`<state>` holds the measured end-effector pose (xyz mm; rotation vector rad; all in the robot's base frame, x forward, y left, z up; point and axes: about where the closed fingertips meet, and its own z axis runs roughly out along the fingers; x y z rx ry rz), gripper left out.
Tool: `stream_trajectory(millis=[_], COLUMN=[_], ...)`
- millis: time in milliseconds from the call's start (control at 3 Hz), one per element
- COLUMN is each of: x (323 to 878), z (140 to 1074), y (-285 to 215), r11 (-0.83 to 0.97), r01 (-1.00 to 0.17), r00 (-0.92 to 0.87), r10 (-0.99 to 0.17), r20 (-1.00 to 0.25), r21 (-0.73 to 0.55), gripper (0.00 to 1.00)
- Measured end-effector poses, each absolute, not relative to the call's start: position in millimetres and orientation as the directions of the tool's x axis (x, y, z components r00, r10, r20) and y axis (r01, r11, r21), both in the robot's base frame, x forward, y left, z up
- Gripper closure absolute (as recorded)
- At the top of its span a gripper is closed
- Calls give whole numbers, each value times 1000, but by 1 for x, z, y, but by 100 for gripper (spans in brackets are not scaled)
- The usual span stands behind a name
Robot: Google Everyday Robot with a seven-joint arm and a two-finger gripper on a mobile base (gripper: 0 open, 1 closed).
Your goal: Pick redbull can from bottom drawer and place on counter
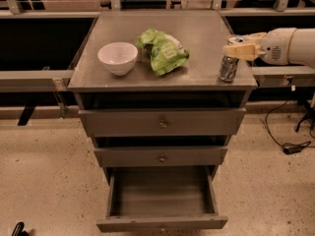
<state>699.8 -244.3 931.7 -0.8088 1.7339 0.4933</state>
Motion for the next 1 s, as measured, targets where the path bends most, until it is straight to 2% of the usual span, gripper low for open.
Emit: stream_trajectory(millis=[333,667,1000], x=[708,709,709], z=[919,921,921], y=[-249,-250,-250], r11=[738,745,745], r01=[-673,-665,-665], r00=[-199,-204,-204], r10=[-241,-238,-238], r20=[-950,-950,-950], r21=[-46,-44,-44], gripper=[100,82,59])
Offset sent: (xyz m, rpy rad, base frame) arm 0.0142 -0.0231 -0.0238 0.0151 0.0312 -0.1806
